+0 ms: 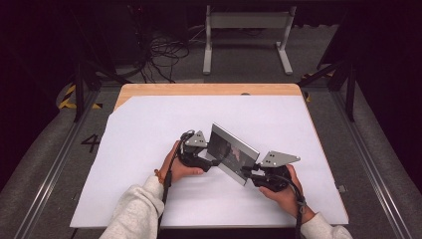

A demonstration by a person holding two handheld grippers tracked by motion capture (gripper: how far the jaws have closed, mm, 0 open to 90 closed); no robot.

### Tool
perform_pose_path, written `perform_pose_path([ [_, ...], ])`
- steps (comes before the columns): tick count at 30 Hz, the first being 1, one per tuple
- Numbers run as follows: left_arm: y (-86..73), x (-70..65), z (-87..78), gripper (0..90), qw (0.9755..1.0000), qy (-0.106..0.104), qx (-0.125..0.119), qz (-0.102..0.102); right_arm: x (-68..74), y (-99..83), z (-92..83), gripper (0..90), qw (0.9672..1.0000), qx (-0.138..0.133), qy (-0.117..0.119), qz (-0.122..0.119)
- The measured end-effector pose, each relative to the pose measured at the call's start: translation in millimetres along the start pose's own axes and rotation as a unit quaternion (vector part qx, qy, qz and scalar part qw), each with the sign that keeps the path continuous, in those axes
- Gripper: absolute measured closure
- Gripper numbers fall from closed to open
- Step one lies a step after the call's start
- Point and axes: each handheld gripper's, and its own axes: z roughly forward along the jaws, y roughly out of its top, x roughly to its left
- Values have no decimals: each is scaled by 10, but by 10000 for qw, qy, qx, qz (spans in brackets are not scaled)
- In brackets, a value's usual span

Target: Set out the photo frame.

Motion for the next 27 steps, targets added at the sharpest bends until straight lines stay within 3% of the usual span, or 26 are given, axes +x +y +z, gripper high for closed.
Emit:
perform_pose_path([
  [10, -19, -71, -136, 462, 9995, -67, 259, 191, -43, -29, 33, 744, 9999, 89, -47, 99],
  [13, -52, -87, -173, 536, 9994, -5, 260, 235, -50, -29, 38, 722, 9999, 92, -16, 126],
  [19, -66, -105, -197, 564, 9993, 90, 289, 237, -85, -37, -36, 636, 9997, 74, -150, 178],
  [23, -62, -107, -179, 573, 9993, 119, 283, 211, -102, -29, -138, 729, 9998, -20, -50, 200],
  [27, -65, -99, -179, 609, 9993, 161, 267, 190, -74, -37, -204, 788, 9998, -68, -109, 147],
])
